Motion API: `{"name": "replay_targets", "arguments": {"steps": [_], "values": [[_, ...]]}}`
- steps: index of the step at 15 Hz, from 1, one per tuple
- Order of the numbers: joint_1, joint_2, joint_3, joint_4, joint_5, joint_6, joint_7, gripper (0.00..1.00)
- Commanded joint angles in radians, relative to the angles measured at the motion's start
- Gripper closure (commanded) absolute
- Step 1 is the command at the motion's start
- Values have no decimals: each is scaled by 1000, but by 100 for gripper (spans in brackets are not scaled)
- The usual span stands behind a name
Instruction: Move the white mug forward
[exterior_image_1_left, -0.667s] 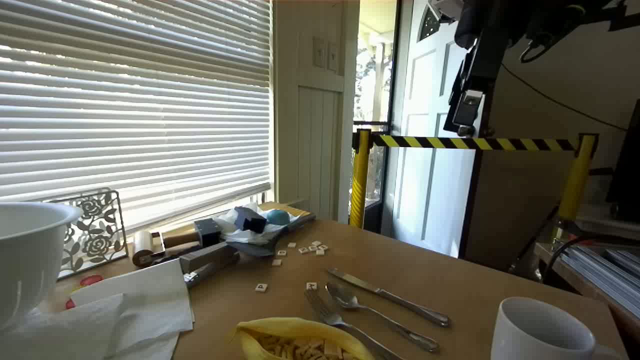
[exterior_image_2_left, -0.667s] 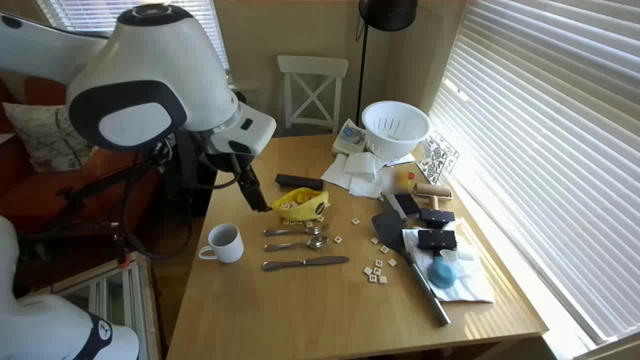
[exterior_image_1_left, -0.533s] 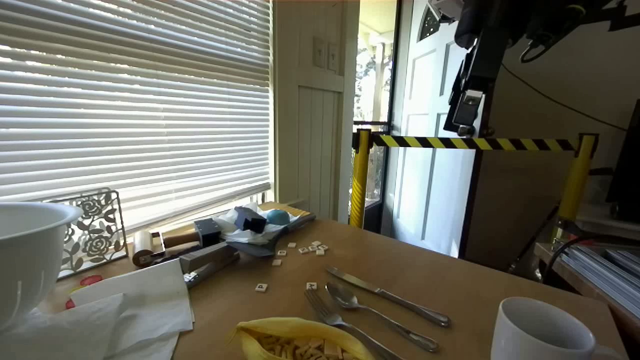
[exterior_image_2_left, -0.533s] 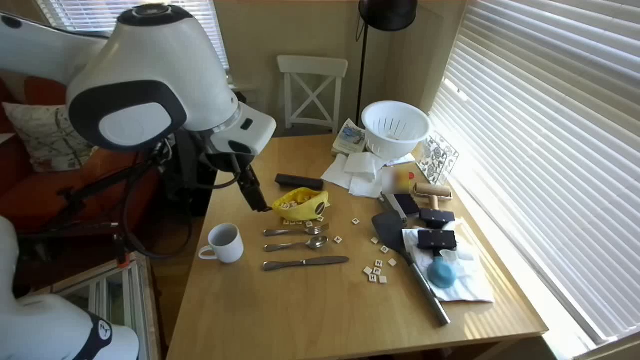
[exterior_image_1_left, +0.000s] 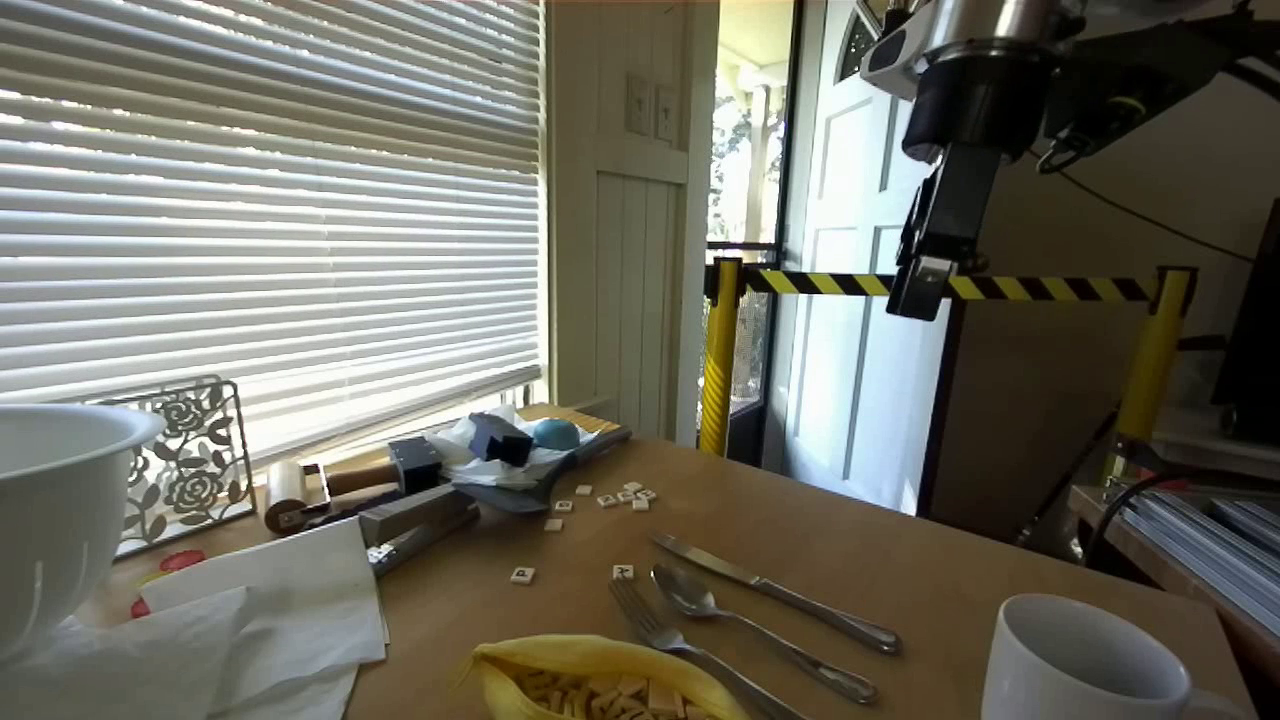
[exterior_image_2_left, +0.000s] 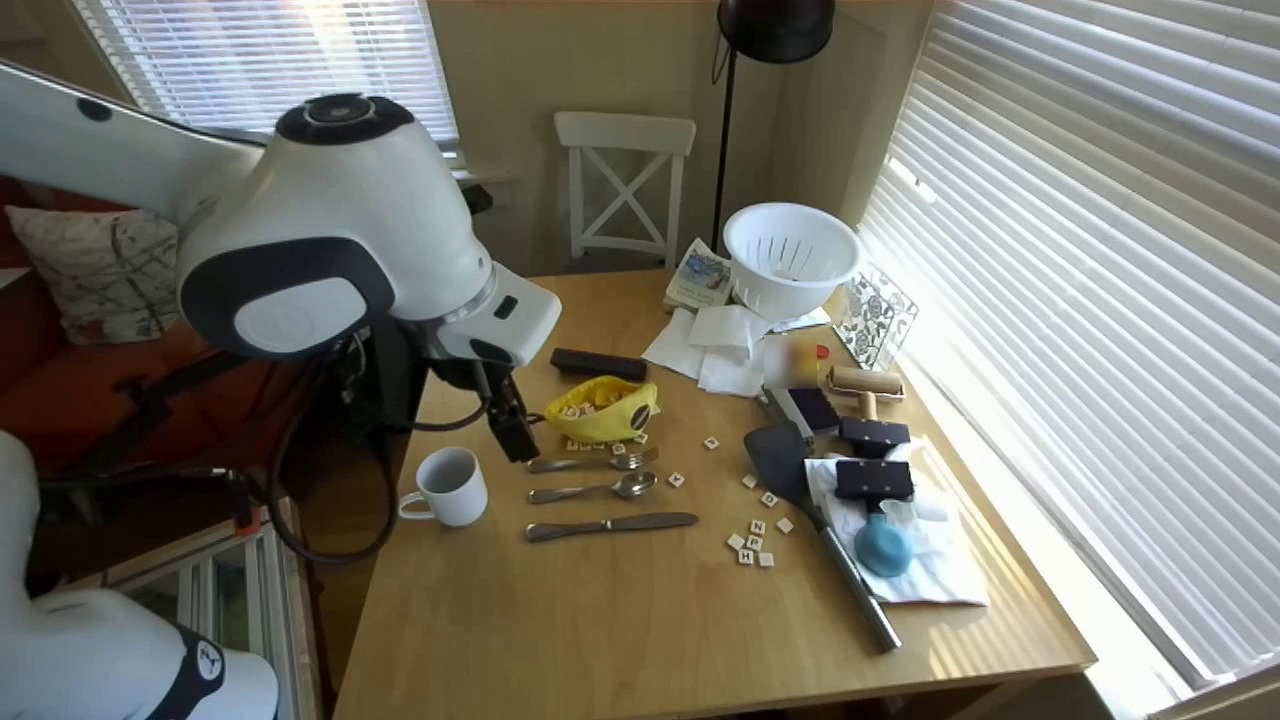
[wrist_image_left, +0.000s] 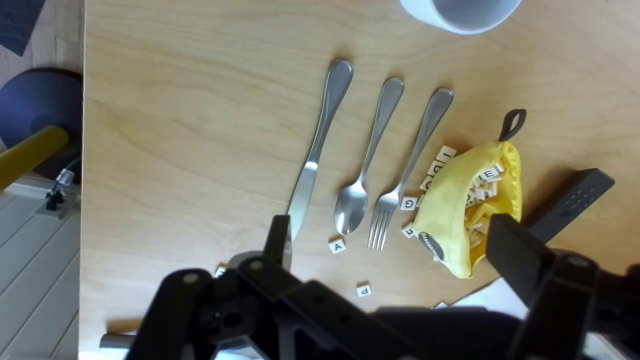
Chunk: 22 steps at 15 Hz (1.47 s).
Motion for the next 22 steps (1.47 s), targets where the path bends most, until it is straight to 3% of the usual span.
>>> {"name": "replay_targets", "arguments": {"steps": [1,3,7,10,16,20,21,22], "values": [[-11,121,-13,0,9,128,6,0],[-19,189,-19,-1,-11,147,-7,0],[-41,269,-33,-2,-74,35,-45,0],[-16,301,-75,-1,9,-96,-175,0],[15,283,-120,1,298,-284,-431,0],[44,297,-96,6,370,-293,-519,0],[21,300,-96,6,321,-276,-456,0],[30,301,-94,6,331,-276,-475,0]]}}
